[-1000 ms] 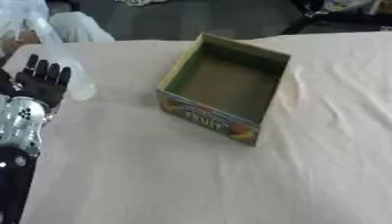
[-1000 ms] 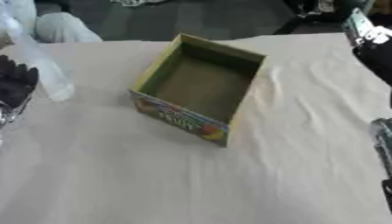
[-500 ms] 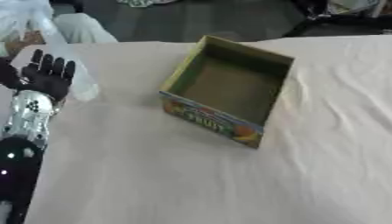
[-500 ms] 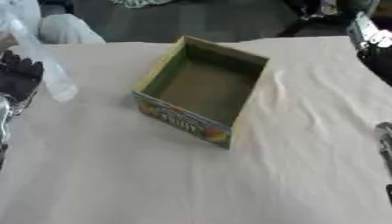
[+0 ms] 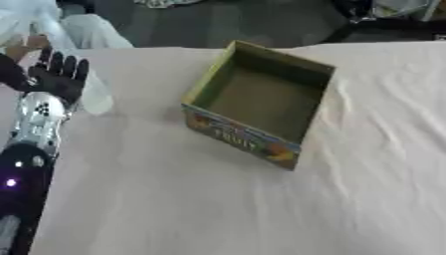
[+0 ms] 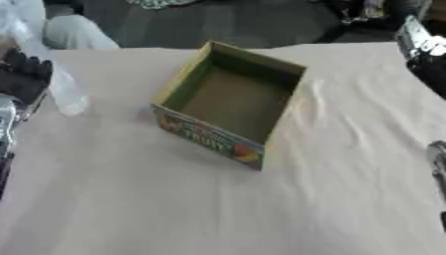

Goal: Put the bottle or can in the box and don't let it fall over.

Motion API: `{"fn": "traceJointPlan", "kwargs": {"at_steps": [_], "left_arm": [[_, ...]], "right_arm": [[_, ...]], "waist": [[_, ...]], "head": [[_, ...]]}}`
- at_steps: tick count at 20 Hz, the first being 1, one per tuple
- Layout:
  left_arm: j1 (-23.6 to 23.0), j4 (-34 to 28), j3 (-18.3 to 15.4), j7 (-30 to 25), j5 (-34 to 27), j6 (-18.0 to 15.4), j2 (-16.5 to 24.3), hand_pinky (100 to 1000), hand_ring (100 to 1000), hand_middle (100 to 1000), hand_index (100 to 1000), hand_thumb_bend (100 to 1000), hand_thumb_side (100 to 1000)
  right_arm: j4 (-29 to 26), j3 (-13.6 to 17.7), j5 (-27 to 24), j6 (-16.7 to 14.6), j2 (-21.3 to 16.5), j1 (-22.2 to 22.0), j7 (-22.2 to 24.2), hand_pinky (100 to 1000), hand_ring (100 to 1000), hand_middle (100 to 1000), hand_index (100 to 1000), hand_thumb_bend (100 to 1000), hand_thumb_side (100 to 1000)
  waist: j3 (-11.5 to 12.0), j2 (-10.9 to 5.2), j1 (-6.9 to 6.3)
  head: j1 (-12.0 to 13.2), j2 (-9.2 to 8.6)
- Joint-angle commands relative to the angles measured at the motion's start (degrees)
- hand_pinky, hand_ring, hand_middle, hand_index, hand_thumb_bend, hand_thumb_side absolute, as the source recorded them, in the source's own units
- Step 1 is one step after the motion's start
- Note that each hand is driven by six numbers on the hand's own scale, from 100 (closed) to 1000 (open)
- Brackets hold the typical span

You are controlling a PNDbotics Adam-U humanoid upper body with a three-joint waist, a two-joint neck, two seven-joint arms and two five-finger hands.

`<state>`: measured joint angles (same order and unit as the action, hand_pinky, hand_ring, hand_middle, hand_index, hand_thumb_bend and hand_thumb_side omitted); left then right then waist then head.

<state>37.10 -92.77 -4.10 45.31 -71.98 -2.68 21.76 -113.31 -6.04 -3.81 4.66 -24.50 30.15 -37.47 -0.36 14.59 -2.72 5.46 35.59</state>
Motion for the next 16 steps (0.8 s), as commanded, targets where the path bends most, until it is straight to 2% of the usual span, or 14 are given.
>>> {"fn": "traceJointPlan", "kwargs": {"at_steps": [1, 16], "left_arm": [[1.8, 0.4, -0.5, 0.2, 0.3, -0.5, 2.1, 100, 100, 100, 1000, 905, 1000], [5.2, 4.4, -1.6, 1.7, 1.7, -2.0, 4.1, 100, 100, 100, 1000, 898, 1000]], "right_arm": [[-1.3, 0.3, -0.2, -0.2, -1.2, 0.7, -0.1, 716, 671, 799, 803, 680, 172], [-1.3, 0.3, -0.5, -0.4, -1.1, 0.7, -0.2, 716, 671, 799, 804, 680, 170]], "waist": [[-0.1, -1.08, 0.03], [-0.6, -0.88, -0.01]], "head": [[0.2, -0.62], [0.8, -0.66]]}}
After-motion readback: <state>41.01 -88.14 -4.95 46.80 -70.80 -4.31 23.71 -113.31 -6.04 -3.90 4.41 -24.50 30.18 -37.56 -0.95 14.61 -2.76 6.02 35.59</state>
